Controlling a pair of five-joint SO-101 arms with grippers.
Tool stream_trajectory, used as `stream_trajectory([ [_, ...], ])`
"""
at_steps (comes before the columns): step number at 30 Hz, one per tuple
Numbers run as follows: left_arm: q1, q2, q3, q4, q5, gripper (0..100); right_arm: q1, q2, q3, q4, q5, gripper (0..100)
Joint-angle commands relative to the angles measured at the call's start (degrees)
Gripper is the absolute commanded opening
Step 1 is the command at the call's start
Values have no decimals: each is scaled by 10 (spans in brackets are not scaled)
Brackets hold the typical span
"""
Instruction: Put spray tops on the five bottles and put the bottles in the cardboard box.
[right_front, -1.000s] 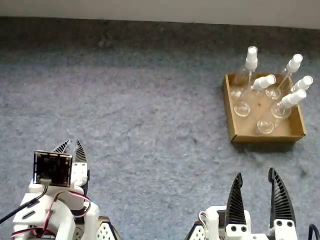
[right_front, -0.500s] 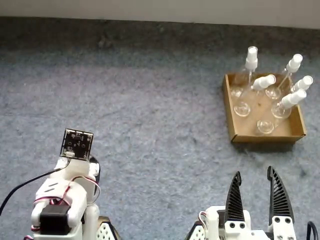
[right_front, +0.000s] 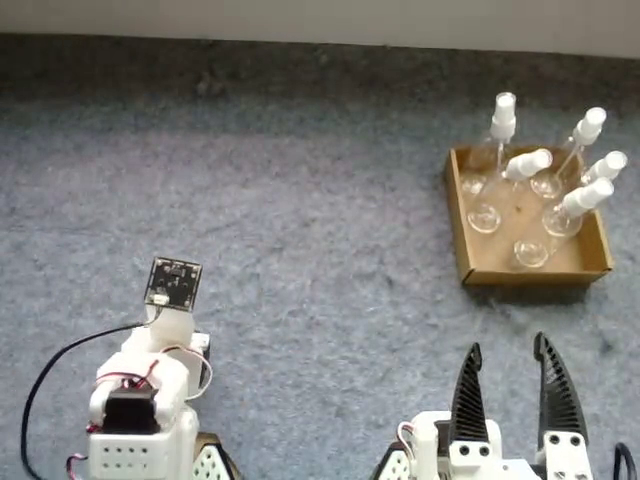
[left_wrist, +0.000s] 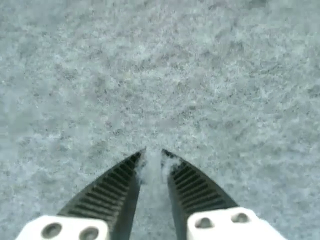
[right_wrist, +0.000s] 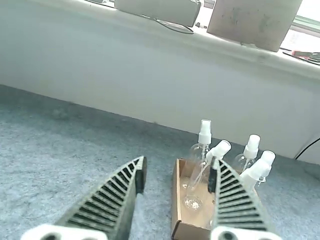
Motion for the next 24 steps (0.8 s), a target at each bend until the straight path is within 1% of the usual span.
stream_trajectory([
  [1, 6, -2, 62, -69, -4, 6, -7, -7, 6, 2, 1, 173],
  [6, 9, -3, 61, -72, -7, 6, -7, -7, 6, 2, 1, 173],
  [11, 8, -3, 61, -28, -6, 6, -7, -7, 6, 2, 1, 173],
  [20, 5, -4, 58, -32, -4, 6, -7, -7, 6, 6, 1, 173],
  [22, 2, -4, 55, -49, -4, 6, -7, -7, 6, 19, 1, 173],
  [23, -9, -4, 49, -58, 1, 6, -7, -7, 6, 24, 1, 173],
  [24, -27, -4, 39, -69, 22, 6, -8, -7, 6, 27, 1, 173],
])
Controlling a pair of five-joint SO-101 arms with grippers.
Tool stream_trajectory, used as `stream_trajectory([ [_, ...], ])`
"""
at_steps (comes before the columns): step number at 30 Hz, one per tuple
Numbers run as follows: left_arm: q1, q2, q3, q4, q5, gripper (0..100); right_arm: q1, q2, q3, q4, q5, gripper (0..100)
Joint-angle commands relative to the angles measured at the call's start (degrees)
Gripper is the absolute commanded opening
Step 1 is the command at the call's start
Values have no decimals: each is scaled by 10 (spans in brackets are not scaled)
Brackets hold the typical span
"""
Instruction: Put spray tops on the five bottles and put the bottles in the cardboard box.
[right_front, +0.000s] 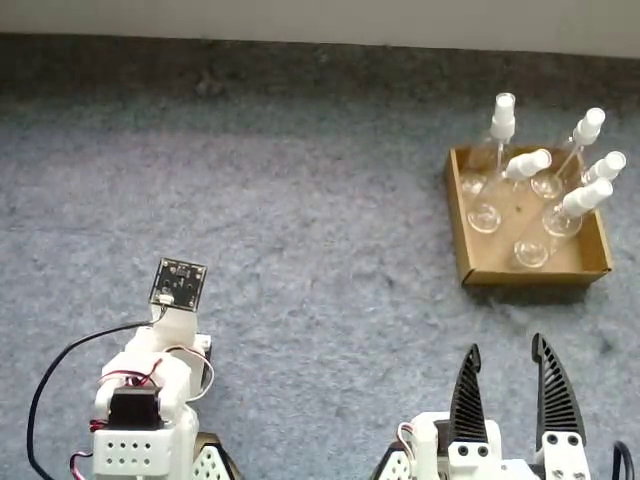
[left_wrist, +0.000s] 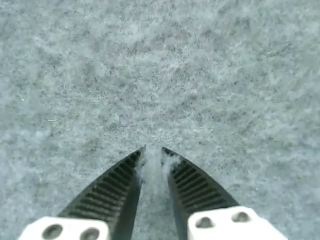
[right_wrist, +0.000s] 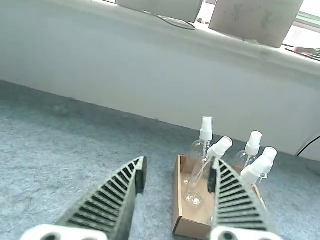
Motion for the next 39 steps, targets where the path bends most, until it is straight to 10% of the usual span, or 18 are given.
stream_trajectory([
  [1, -49, -4, -22, -47, 55, 6, -7, -7, 6, 11, 1, 173],
  [22, -142, -4, 12, -171, 129, 6, -7, -7, 6, 14, 1, 173],
  [39, -137, -3, 13, -49, 102, 6, -7, -7, 6, 15, 1, 173],
])
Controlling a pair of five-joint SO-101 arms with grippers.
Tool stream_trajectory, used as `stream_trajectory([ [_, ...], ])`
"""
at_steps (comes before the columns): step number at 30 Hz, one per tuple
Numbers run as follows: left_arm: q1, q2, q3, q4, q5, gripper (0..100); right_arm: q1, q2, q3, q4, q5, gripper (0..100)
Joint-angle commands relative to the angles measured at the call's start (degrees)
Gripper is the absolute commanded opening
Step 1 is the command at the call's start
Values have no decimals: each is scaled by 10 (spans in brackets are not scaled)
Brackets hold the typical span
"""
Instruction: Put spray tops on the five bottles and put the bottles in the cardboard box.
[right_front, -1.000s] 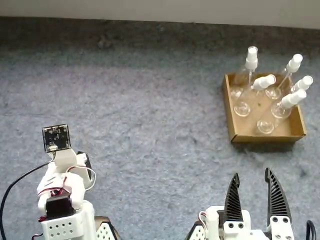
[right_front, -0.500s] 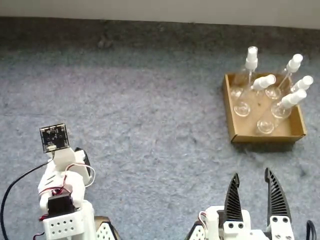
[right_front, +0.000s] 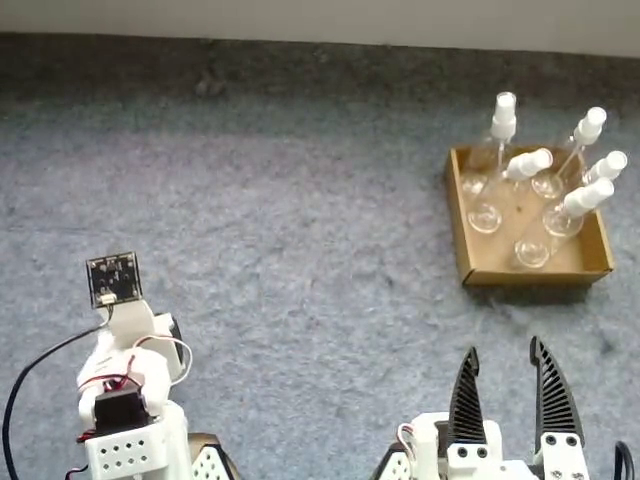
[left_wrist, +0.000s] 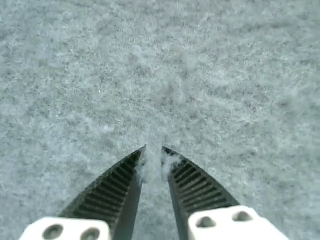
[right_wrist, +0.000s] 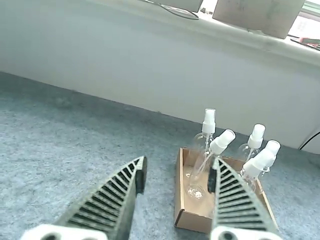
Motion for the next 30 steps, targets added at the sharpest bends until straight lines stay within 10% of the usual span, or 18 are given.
stream_trajectory([
  [1, -3, -3, 11, 33, -4, 6, -5, -7, 6, 3, 1, 173],
  [19, 0, -3, 11, 75, -84, 6, -5, -7, 6, 3, 1, 173],
  [30, 172, -3, 11, 78, -21, 6, -5, -7, 6, 3, 1, 173],
])
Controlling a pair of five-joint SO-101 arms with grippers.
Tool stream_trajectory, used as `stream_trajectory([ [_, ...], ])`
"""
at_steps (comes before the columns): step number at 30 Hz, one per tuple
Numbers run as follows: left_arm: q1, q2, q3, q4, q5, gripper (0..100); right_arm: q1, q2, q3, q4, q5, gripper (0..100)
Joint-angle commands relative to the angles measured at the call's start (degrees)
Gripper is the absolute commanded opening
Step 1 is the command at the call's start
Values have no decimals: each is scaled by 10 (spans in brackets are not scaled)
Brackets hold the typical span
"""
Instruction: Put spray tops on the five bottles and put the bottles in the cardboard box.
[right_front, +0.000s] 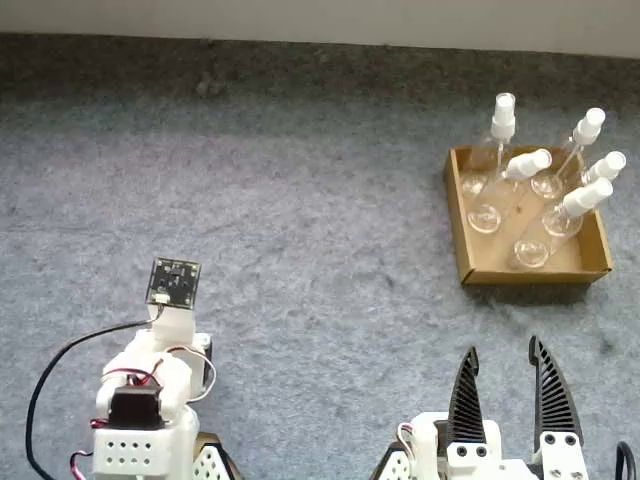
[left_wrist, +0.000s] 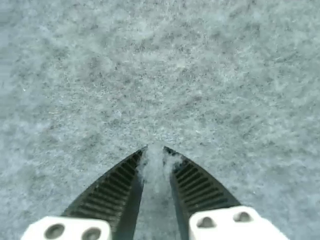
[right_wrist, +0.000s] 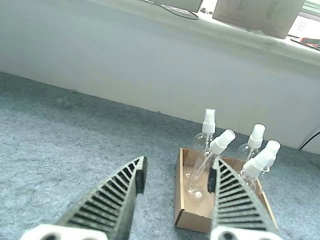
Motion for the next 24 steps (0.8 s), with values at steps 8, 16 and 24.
stream_trajectory([
  [8, 91, -3, 11, 3, 41, 6, -5, -7, 16, 3, 1, 173],
  [16, 84, -3, 11, 2, 42, 6, -4, -7, 189, -4, 1, 171],
  [24, 59, -3, 11, 2, 42, 6, -4, -7, 339, -80, 1, 170],
])
